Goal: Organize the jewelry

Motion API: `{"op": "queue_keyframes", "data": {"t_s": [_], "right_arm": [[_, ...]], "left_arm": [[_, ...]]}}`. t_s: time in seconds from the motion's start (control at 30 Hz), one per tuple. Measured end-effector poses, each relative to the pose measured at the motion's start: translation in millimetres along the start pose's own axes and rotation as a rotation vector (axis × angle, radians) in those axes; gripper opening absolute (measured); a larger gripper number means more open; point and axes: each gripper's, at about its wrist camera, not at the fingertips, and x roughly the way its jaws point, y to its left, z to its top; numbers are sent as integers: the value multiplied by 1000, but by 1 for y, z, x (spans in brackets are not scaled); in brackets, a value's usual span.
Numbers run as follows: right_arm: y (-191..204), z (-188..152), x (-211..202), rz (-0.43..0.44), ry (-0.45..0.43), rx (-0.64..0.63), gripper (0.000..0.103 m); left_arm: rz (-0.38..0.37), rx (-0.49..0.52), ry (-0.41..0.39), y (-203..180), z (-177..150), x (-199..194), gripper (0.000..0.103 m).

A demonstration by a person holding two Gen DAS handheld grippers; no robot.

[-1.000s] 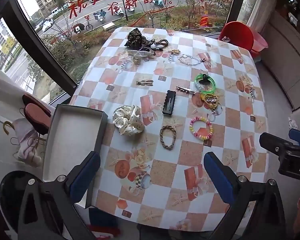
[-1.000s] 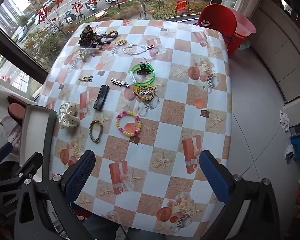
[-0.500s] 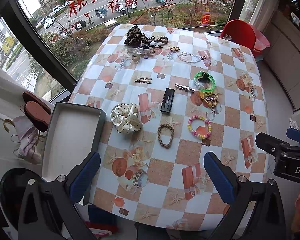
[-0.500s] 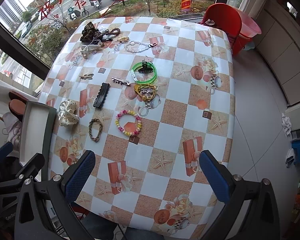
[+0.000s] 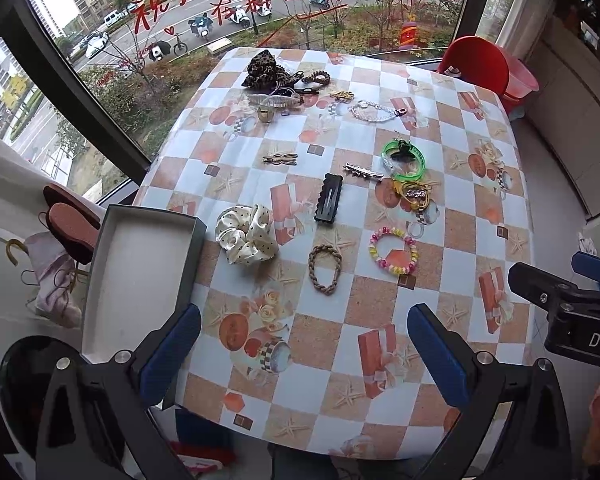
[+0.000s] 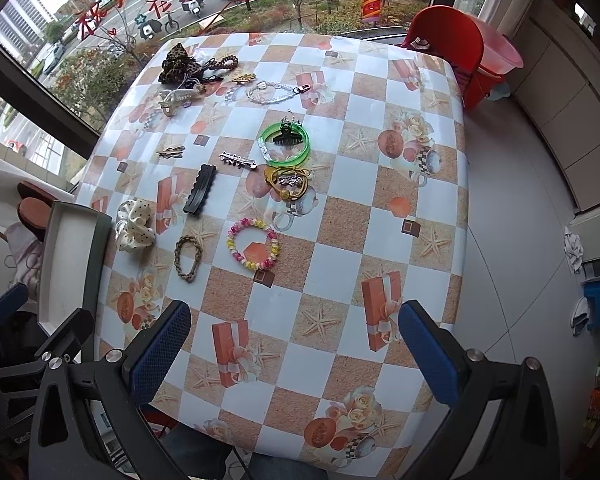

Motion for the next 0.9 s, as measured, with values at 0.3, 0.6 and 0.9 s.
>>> {"op": "queue_keyframes", "data": {"t_s": [0.3,0.6,0.9], "right_arm": [[1,0,0,-1,0,0,103],[1,1,0,-2,-1,1,103],[2,1,0,-3,0,-2,103]], "left_arm": [[0,-4,2,0,-2,1,103],[1,-5,3,-1,-2,1,103],[1,-12,7,-1,-5,5,103]]}}
